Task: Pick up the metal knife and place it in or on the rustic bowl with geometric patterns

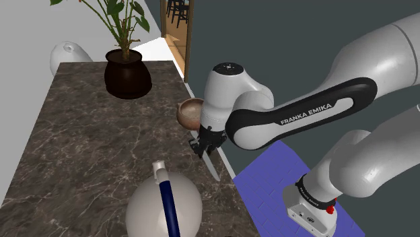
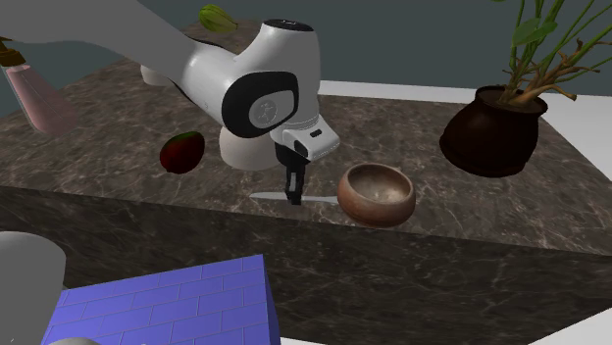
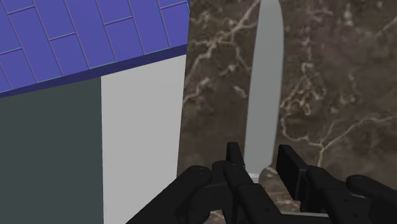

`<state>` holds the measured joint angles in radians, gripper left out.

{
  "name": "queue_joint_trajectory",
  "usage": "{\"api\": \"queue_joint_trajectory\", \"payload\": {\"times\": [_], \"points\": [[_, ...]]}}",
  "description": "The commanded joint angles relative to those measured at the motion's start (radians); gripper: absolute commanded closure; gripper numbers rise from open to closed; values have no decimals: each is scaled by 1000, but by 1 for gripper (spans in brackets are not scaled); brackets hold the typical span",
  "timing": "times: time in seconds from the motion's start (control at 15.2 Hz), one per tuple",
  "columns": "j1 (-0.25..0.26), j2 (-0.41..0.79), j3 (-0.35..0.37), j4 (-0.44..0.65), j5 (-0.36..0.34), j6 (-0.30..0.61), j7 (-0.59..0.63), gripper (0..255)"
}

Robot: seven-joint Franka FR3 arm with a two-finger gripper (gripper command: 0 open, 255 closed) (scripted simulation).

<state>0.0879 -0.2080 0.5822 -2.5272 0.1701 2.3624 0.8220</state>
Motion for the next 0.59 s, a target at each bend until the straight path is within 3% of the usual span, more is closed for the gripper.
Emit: {"api": "queue_joint_trajectory", "payload": {"times": [0.0, 0.53], "points": [[0, 0, 0, 0, 0, 0, 0, 255], [2, -11, -3, 6, 5, -16, -4, 255]]}}
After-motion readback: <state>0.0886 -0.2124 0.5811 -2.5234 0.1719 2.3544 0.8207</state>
